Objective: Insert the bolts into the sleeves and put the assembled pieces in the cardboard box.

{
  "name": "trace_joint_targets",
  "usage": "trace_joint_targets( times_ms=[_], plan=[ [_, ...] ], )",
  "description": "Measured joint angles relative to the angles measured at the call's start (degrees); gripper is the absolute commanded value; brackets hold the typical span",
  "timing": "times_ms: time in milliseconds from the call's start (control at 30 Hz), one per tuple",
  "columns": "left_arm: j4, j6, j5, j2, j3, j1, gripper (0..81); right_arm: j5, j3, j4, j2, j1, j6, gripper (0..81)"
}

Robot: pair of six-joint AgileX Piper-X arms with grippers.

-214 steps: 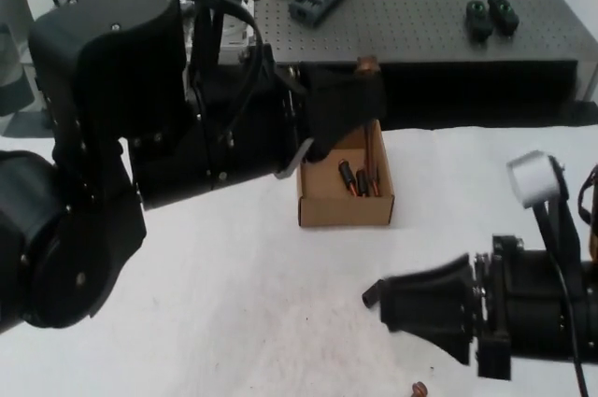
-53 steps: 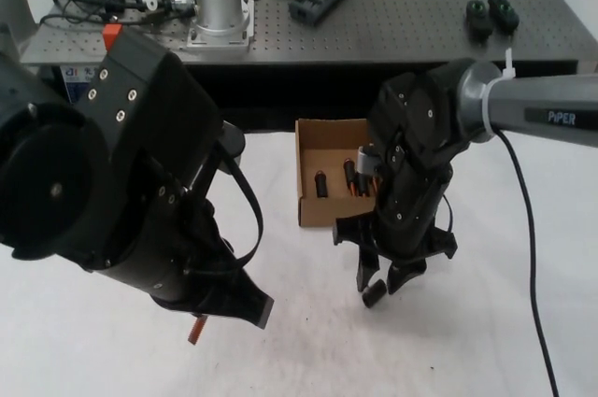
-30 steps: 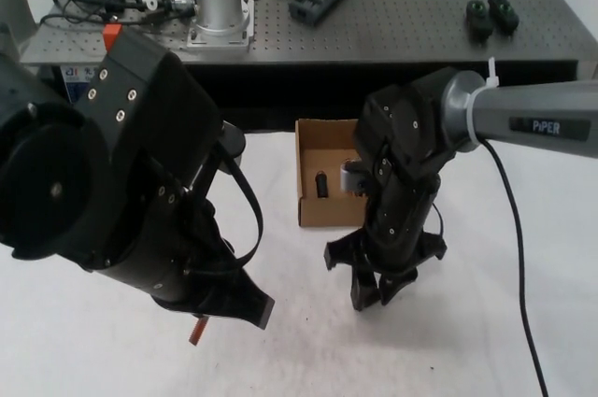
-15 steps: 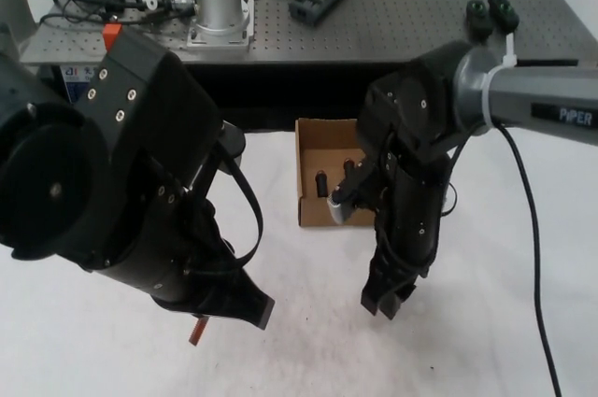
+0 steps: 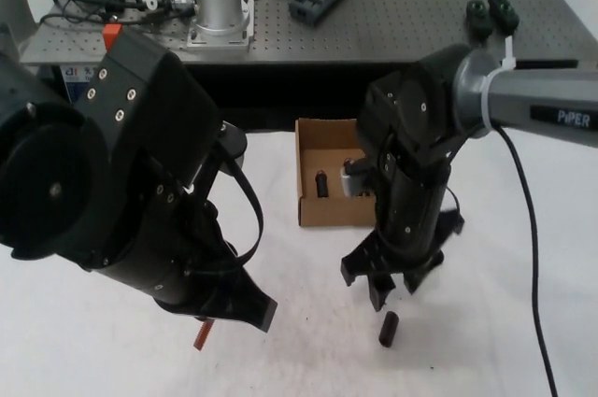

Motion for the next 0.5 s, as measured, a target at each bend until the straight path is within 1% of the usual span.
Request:
trace_joint_targets(
  times_ms=[33,100,133,267,300,367,500],
  plan=[
    [0.0,0.0,0.0,0.0,0.0,0.0,0.6,0.0,1.3,-0.7,0.0,0.0,3.0,41.4],
    [0.0,0.0,0.0,0.0,0.0,0.0,0.6,-0.6,2.8,-1.7,0.0,0.0,6.1,41.4],
    [0.0,0.0,0.0,0.0,0.0,0.0,0.6,-1.9,4.5,-3.4,0.0,0.0,8.8,41.4],
    [0.0,0.0,0.0,0.0,0.0,0.0,0.6,-4.0,7.9,-7.2,0.0,0.0,12.6,41.2],
    [0.0,0.0,0.0,0.0,0.0,0.0,0.6,-4.0,8.2,-7.7,0.0,0.0,12.9,39.6],
    [0.0,0.0,0.0,0.0,0.0,0.0,0.6,-3.4,8.8,-8.3,0.0,0.0,13.3,33.9],
    [0.0,0.0,0.0,0.0,0.0,0.0,0.6,-3.1,9.6,-9.1,-0.5,0.0,13.1,15.2]
  ],
)
